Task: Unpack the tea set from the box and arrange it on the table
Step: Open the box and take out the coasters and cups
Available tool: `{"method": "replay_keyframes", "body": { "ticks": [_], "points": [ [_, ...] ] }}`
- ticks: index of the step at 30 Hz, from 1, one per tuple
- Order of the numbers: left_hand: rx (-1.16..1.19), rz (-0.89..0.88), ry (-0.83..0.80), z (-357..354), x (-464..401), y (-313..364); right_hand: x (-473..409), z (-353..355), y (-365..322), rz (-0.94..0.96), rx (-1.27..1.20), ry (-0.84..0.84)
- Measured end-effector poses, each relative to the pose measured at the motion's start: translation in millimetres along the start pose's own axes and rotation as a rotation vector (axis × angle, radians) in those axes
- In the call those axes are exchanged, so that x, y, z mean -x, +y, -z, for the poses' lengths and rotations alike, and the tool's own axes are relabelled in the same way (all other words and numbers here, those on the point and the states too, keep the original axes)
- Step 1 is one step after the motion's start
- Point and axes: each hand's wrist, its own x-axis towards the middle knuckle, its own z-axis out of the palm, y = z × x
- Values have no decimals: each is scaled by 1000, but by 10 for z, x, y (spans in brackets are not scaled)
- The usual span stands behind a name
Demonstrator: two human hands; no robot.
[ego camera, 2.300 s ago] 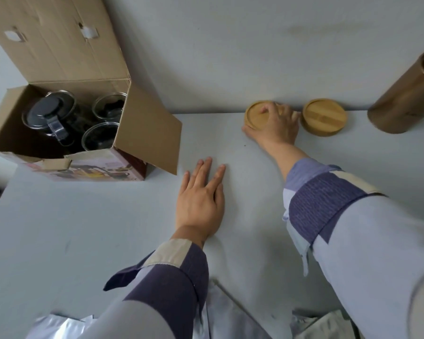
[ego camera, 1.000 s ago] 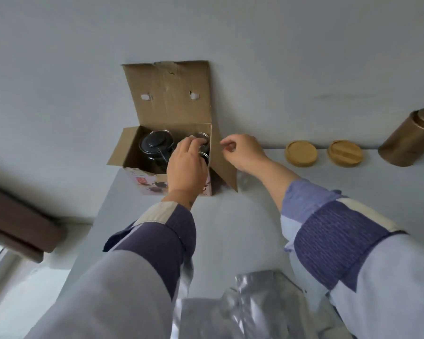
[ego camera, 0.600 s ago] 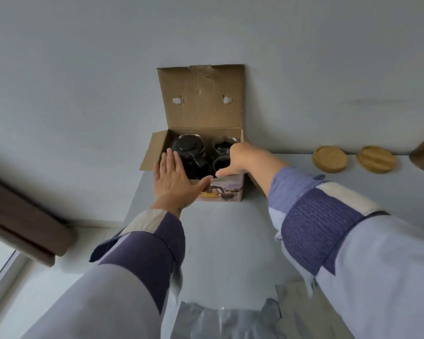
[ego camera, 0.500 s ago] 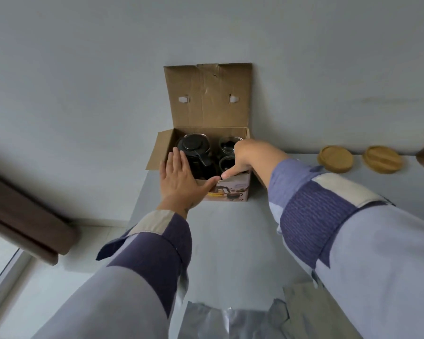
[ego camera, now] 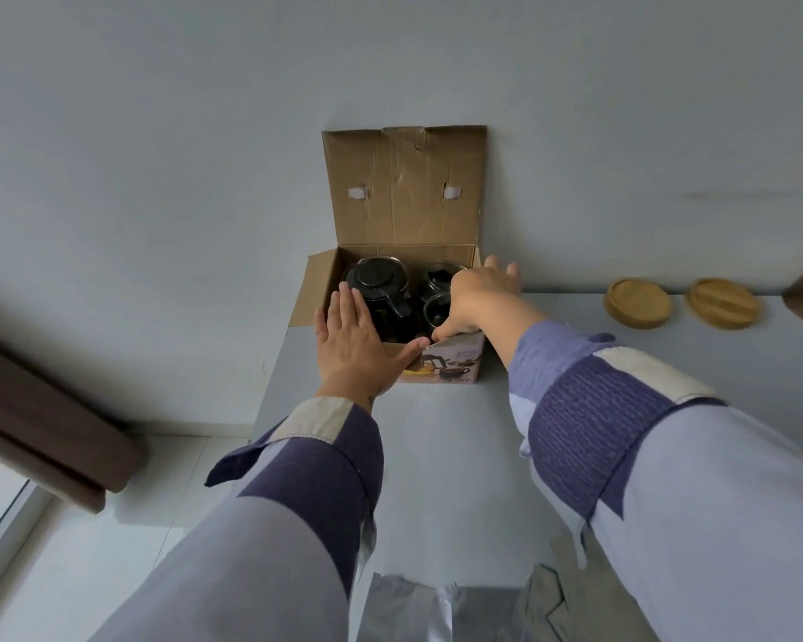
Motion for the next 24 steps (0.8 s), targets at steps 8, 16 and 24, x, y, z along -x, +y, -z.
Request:
{"method": "replay_keyframes", "body": {
  "ticks": [8,16,24],
  "points": [
    [2,11,-4,26,20,13,197,234,223,-27,-618,113],
    [-6,35,-53,97,36,73,526,32,762,-116,-914,260],
    [82,-359,261,89,440,1103,940,-539,1549,-267,-912,228]
  ]
}}
